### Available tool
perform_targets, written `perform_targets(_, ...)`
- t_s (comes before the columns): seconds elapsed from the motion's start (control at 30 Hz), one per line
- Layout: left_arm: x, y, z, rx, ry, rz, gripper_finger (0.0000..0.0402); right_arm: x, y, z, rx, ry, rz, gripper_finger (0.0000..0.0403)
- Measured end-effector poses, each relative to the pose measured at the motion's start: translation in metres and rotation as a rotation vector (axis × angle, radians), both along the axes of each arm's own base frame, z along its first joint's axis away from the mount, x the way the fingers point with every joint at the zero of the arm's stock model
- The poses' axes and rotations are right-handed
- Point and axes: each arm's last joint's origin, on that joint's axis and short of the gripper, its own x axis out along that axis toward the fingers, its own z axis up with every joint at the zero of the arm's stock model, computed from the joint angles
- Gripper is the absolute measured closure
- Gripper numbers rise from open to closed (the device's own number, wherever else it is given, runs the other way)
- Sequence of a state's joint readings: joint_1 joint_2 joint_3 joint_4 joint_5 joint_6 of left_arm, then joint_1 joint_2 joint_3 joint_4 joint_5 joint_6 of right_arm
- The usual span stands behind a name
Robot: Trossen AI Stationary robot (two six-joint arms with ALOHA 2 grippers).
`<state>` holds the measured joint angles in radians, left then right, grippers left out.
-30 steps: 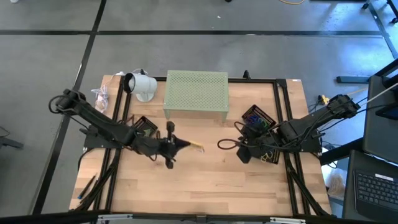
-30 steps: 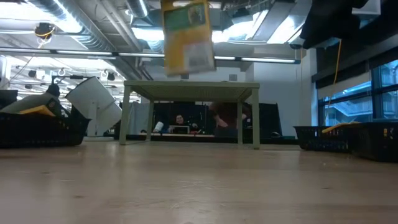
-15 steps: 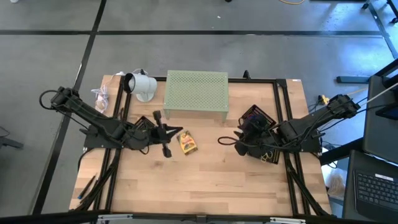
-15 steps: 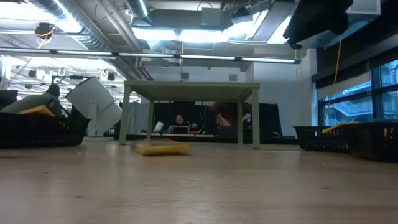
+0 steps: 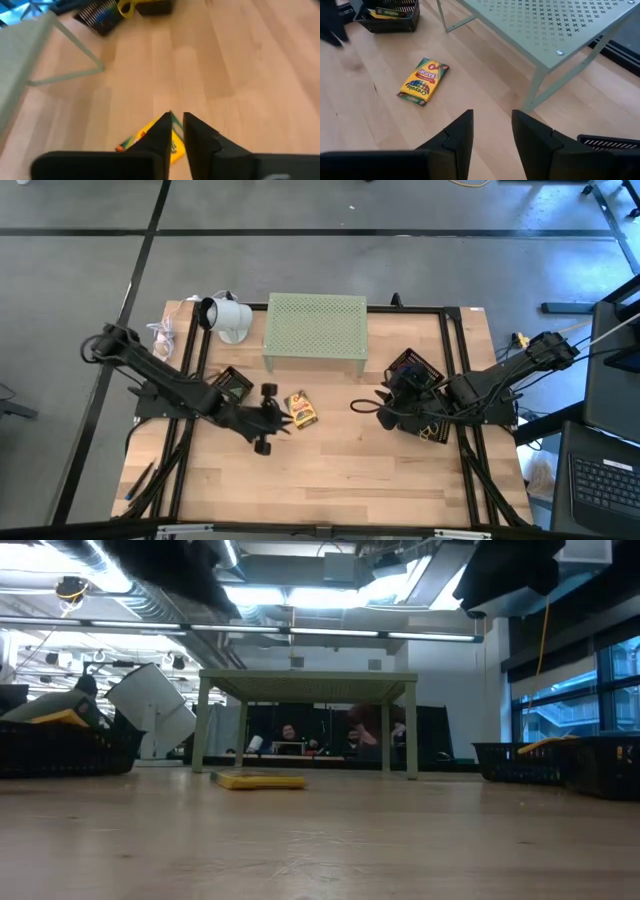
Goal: Pick & Place Office Desk Supplies
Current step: Put the yellow crayon box into the bottom left black bin
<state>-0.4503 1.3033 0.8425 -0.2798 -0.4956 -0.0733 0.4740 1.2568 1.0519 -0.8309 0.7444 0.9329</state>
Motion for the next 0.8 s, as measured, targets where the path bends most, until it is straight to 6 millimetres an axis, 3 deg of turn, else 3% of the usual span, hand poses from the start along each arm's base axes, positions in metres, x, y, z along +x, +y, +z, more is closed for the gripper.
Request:
perform_targets(0.33, 0.036, -0.013, -0.057, 0.102, 0.064, 0.044, 0.0268, 0.001, 0.0, 0.0, 0.003, -0.007, 0.001, 0.0265)
perform_targets(0.57, 0.045, -0.017, -0.101, 0.143, 0.154, 0.125, 0.0259, 0.001, 0.0, 0.0, 0.002, -0.006, 0.002, 0.0265)
perform_targets(0.8, 0.055, -0.023, -0.122, 0.136, 0.116, 0.147, 0.0258, 0.001, 0.0, 0.0, 0.0, -0.005, 0.004, 0.0265)
